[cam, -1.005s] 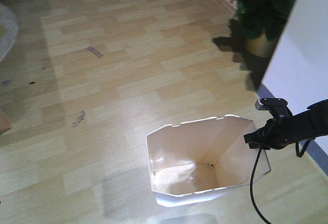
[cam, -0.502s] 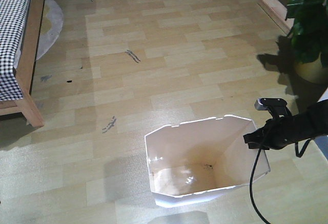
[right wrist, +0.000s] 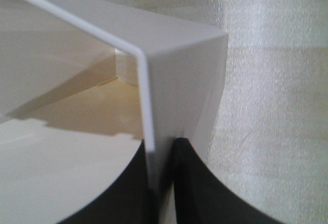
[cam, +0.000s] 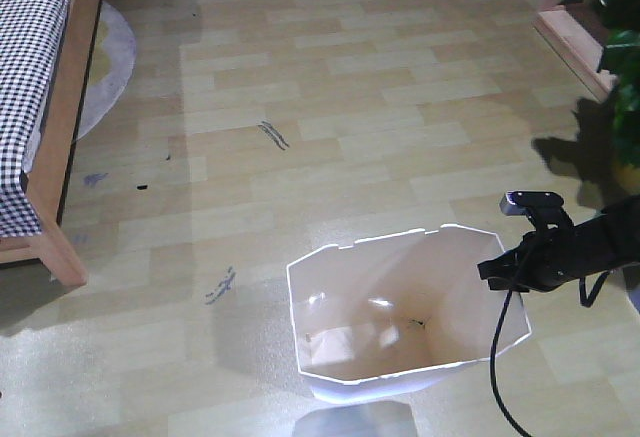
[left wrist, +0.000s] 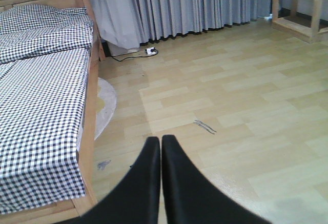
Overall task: Move trash bin to bedside with robot
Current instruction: 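Drive the base, carrying the bin in the right gripper, toward the bed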
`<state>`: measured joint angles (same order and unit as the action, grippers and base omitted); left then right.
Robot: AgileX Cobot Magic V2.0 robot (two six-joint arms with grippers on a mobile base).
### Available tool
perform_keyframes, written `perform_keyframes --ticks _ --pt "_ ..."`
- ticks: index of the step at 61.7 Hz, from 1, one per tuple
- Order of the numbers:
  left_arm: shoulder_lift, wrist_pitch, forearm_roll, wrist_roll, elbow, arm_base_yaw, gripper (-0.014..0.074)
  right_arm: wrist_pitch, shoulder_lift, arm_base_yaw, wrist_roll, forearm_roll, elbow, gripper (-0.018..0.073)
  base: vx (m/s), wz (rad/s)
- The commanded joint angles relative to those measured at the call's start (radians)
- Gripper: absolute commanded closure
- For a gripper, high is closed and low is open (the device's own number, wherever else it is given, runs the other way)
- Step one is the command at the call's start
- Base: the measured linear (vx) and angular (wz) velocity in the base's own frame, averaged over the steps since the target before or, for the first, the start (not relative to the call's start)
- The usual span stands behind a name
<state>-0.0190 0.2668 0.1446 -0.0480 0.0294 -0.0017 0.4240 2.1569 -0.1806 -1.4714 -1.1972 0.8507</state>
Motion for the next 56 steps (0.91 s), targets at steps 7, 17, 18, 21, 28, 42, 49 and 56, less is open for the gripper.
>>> perform_keyframes --ticks 7,17,18,21,28,42,49,56 --pt "-0.01 -0.073 -0.004 -0.008 0.029 -0.006 0.0602 0.154 -0.072 -0.004 0.01 -0.06 0.017 0.0566 0.36 0.13" --pt "-0.01 -0.073 -0.004 -0.008 0.029 -0.006 0.0602 0.154 -0.072 -0.004 0.01 -0.06 0.017 0.0566 0.37 0.15" --pt "-0.01 -0.073 -0.004 -0.008 0.029 -0.006 0.0602 0.154 -0.072 -0.004 0.01 -0.06 0.017 0.0566 0.38 0.16" --pt "-0.01 -0.073 -0.004 -0.008 0.029 -0.006 0.0602 0.154 -0.072 -0.004 0.01 -0.06 0.017 0.0566 0.38 0.16" --pt "-0.01 -0.073 -0.004 -0.008 0.029 -0.006 0.0602 0.154 -0.072 -0.004 0.01 -0.06 0.017 0.0566 0.39 0.15" --pt "-0.01 -0.073 -0.004 -0.008 0.029 -0.006 0.0602 0.154 -0.072 -0.004 0.01 -0.06 0.017 0.0566 0.39 0.11" --pt "-0.01 -0.073 -0.004 -0.008 0.029 -0.006 0.0602 0.154 -0.072 -0.004 0.01 -0.06 0.017 0.0566 0.4 0.06" --pt "-0.01 -0.073 -0.004 -0.008 0.029 -0.006 0.0602 0.154 -0.072 -0.004 0.01 -0.06 0.017 0.0566 0.4 0.04"
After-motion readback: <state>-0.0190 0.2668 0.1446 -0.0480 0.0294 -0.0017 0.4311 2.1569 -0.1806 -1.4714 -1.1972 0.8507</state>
